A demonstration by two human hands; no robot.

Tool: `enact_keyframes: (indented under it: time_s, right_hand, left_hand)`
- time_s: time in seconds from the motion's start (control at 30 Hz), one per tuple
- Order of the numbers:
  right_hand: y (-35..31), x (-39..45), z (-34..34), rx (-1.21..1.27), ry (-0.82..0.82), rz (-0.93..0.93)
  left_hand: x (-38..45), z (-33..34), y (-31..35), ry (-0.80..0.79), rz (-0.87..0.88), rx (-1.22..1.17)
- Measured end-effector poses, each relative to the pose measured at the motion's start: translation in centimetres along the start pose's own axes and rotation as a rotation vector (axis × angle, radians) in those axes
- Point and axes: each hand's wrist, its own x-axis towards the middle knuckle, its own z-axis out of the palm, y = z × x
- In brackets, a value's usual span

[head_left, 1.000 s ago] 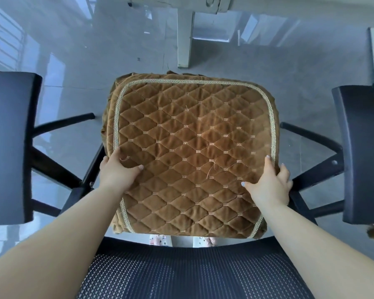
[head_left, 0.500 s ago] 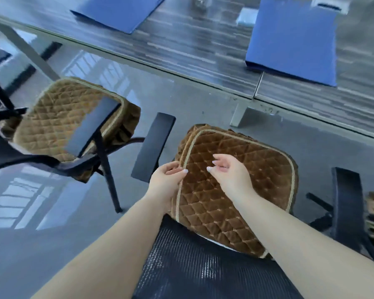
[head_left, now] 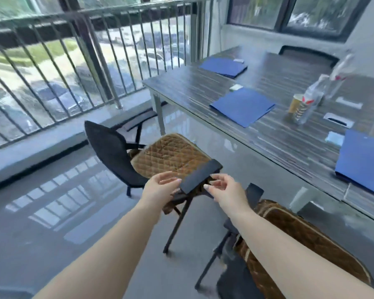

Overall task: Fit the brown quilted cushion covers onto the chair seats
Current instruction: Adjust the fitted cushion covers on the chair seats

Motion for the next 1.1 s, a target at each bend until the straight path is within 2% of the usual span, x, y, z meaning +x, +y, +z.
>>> enact_keyframes:
  time_s: [0.23, 0.43, 0.73, 1.1]
  right_hand:
    - [-7.8, 0.3, 12.3, 0.001, 0.016, -0.018]
    - [-11.5, 1.4, 17.4, 0.017, 0.026, -0.022]
    - [-12.1, 8.4, 20.9, 0.007, 0.072, 0.052]
    - [-7.9, 24.9, 24.3, 0.125, 0.164, 0.331]
  left_hand:
    - [2.5, -15.7, 5.1, 0.017, 0.067, 0.005]
    - [5.4, -21.8, 7.8, -0.023, 0.092, 0.029]
    - [13.0, -23.2, 9.3, -0.114, 0.054, 0.095]
    - [34.0, -19.7, 13.9, -0.176, -0.061, 0.228]
